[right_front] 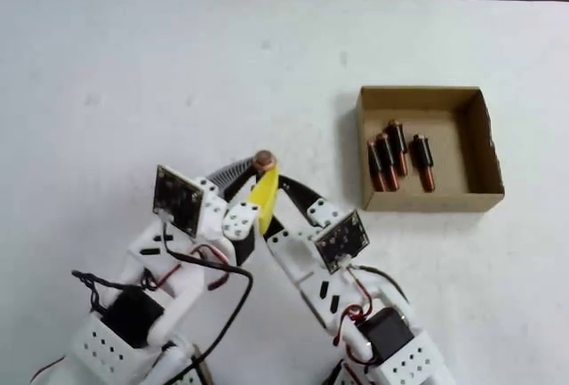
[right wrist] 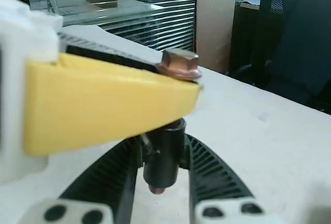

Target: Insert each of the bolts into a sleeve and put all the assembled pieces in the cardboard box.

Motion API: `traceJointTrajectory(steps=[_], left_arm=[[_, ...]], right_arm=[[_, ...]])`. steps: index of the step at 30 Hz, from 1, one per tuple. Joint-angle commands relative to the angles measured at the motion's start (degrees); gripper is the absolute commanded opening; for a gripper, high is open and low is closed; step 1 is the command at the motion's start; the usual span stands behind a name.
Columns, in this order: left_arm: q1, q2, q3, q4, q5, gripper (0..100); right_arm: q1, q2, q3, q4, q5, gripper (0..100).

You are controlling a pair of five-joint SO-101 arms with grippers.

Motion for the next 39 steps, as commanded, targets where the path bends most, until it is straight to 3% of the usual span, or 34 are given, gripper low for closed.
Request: traceJointTrajectory(steps=[1,21,30,39], left_arm=[[-1.98,-1.19,-1.32,0.00,0.70,2],[-2.24,-1.19,-0.79,1.67,-3.87,2],[-2.24,-1.19,-0.79,4.40,-3.78,17],[-2.24,-1.19,-1.23,4.13,-4.22,18]], right_arm=[[0.04,-0.84,0.44,-1.19,0.62,1.7],[0.13,-0.84,0.44,-1.10,0.62,1.7],[0.13,-0.84,0.44,-1.10,0.62,1.7],[0.13,-0.84,0.44,-1.01,0.62,1.7]])
